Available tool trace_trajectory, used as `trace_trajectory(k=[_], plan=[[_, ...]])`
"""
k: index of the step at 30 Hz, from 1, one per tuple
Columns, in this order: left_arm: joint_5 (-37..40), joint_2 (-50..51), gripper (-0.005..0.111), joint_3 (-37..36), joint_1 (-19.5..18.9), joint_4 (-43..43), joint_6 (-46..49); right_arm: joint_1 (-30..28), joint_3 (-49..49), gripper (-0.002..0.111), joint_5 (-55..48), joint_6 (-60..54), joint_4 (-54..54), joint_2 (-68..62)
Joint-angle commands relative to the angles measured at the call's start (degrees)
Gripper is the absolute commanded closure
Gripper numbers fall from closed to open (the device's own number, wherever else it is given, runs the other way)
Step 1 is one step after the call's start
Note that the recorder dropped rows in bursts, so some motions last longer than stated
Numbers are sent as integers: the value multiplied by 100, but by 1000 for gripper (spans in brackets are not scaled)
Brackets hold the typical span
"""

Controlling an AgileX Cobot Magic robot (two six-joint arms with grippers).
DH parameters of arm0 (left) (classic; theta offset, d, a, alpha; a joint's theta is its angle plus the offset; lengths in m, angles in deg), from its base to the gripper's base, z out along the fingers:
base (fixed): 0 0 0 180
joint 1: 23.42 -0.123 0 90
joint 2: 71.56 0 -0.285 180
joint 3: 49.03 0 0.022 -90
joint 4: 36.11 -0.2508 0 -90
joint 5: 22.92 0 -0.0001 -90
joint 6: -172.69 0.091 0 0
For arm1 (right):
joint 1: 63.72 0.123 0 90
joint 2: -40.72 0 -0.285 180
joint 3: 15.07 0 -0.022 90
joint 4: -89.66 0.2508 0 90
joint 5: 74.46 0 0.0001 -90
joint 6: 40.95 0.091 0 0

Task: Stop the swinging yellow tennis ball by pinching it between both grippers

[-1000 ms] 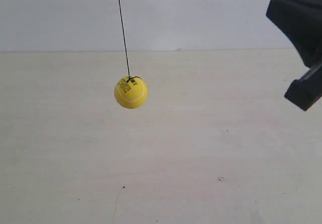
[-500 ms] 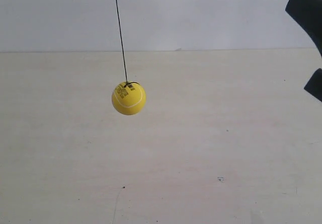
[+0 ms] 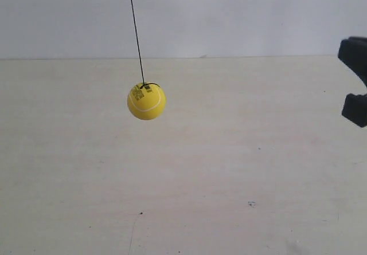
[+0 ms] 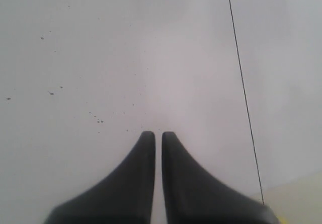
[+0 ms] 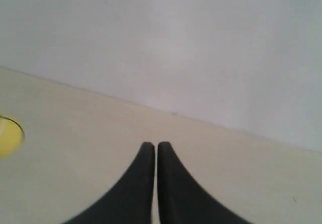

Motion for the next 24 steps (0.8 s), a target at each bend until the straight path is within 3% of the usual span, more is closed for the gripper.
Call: trace_trajectory(k=[1,8,12,19,24], plan=[[26,-41,102,-23,-6,37,-74,-42,199,108,-1096,96,66,500],[26,-41,102,-23,-6,37,-74,-144,1014,108,-1233,-1716,1640,2108],[26,-41,102,-23,-6,37,-74,-732,1382,108,-1310,-2718,2788,2759],[26,-41,102,-23,-6,37,-74,-2146,1877,108,-1565,-3005,3362,3042],[26,-41,102,-23,-6,37,-74,-2334,2156,108,-1336,-3036,3410,3042]])
